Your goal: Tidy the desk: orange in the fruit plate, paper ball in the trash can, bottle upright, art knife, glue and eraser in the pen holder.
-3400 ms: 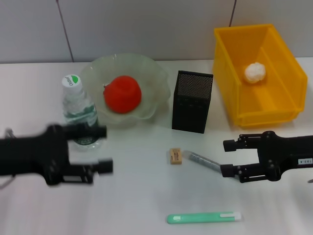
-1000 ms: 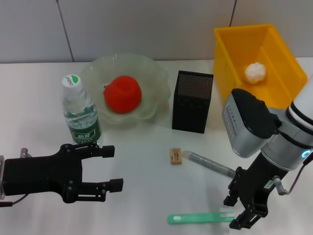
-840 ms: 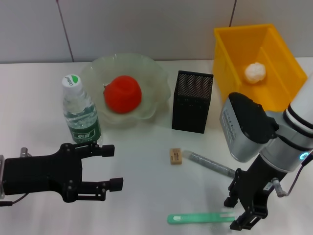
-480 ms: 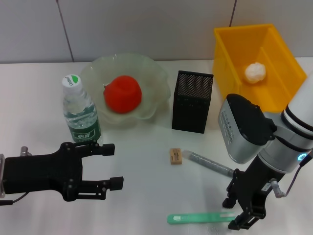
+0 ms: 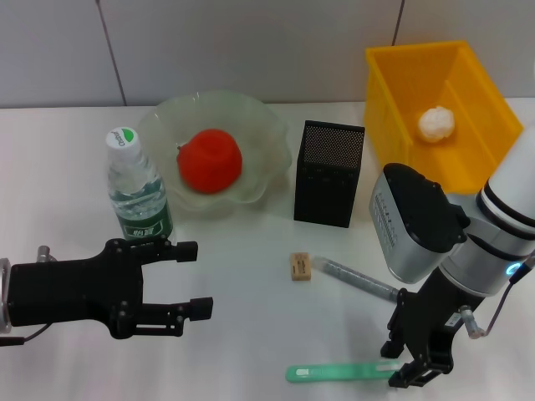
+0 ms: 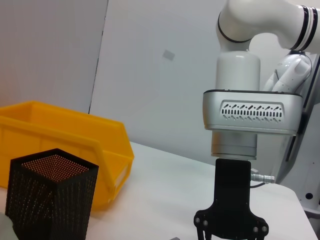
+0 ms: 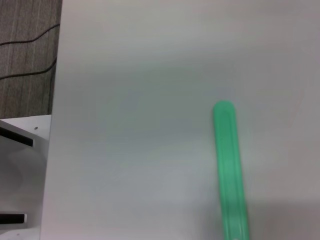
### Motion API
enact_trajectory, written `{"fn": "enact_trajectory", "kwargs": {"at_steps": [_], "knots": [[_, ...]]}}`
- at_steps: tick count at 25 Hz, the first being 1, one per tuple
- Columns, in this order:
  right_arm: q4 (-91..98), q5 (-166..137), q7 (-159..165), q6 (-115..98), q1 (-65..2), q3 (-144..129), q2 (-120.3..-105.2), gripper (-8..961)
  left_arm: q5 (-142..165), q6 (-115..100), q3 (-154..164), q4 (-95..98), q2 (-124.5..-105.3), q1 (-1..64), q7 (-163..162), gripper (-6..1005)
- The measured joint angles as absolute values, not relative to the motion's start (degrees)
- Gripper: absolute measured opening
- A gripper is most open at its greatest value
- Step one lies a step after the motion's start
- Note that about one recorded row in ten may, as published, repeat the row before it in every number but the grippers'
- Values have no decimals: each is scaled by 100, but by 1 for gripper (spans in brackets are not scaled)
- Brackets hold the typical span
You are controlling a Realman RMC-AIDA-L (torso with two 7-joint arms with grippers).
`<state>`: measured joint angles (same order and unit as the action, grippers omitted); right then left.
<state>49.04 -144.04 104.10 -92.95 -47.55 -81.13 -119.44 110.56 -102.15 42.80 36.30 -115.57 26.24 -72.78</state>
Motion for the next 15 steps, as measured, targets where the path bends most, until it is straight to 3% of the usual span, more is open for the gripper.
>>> {"fn": "enact_trajectory", "kwargs": {"at_steps": [9,15], "knots": [[4904,-14396,10408,-9249,-4755,-8123,-11944,371,11056,-10203,4264,3633,-11557,2630,-7266,862],[4904,-14389,10425,-9229,-4755,-8246,-11945,288,11056,-10203,4262,3656,-11557,2636,-7262,862]]}}
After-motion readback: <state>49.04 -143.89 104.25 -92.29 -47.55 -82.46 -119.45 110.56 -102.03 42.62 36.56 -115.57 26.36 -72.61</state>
